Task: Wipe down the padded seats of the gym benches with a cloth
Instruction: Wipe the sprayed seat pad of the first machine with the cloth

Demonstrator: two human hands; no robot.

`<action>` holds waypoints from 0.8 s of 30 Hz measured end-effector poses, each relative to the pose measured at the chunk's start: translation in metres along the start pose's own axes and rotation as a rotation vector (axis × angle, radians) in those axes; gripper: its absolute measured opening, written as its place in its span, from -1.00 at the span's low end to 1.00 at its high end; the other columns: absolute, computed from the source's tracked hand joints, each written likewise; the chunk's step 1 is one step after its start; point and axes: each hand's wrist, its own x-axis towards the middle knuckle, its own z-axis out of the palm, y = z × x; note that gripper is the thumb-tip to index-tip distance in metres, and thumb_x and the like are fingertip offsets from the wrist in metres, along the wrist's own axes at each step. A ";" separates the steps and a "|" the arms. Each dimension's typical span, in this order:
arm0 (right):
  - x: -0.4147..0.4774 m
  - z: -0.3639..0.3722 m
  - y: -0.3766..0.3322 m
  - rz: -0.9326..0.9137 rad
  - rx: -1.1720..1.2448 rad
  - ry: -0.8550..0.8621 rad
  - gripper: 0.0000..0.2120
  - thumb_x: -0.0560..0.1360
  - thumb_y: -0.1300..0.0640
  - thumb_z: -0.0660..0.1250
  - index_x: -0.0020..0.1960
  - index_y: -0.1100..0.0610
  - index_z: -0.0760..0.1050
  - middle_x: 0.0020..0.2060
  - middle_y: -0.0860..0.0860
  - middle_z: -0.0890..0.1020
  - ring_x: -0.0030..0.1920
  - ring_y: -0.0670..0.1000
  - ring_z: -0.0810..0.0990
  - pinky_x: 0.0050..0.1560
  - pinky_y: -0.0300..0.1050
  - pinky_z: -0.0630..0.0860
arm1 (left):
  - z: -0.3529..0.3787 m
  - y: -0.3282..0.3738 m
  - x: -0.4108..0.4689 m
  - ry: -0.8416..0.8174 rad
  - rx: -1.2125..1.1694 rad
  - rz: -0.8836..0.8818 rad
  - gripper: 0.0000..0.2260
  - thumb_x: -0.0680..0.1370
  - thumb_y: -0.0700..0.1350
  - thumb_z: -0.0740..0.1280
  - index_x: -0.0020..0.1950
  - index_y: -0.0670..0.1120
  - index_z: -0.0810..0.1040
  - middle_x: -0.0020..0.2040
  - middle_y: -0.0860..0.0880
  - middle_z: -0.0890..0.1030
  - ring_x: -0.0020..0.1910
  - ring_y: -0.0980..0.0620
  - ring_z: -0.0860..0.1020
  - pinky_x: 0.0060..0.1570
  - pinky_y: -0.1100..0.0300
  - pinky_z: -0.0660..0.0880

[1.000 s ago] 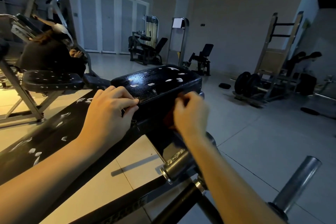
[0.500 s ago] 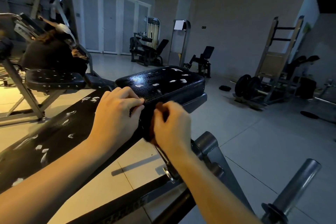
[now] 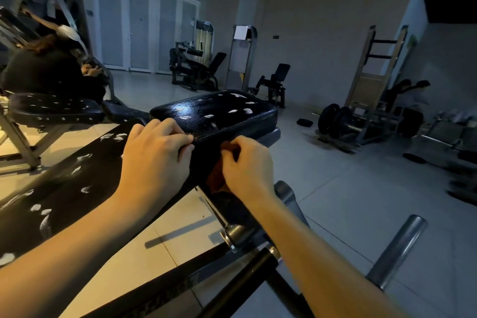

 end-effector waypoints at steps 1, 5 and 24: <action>0.015 -0.006 0.013 0.060 -0.033 0.039 -0.92 0.61 0.09 0.34 0.04 0.08 0.58 -0.16 -0.09 0.60 -0.18 -0.15 0.57 -0.16 -0.30 0.52 | 0.000 0.002 0.000 0.001 0.026 -0.001 -0.89 0.51 -0.13 0.47 0.01 -0.11 0.73 -0.08 -0.06 0.61 -0.09 -0.14 0.53 -0.05 -0.12 0.41; 0.064 -0.037 0.053 0.405 -0.071 0.236 -0.88 0.58 0.11 0.32 -0.01 0.15 0.57 -0.19 0.04 0.62 -0.17 0.03 0.65 -0.27 -0.16 0.52 | -0.001 0.005 -0.001 0.003 0.047 -0.019 -0.89 0.52 -0.13 0.46 -0.01 -0.12 0.73 -0.09 -0.06 0.61 -0.10 -0.13 0.53 -0.05 -0.10 0.41; -0.004 0.004 -0.008 -0.026 0.109 -0.036 -0.92 0.62 0.07 0.34 0.08 0.03 0.58 -0.15 -0.16 0.58 -0.16 -0.18 0.59 -0.14 -0.32 0.57 | 0.000 -0.005 0.001 -0.013 -0.039 0.009 -0.89 0.51 -0.12 0.47 0.00 -0.09 0.74 -0.09 -0.03 0.62 -0.11 -0.07 0.55 -0.09 -0.03 0.39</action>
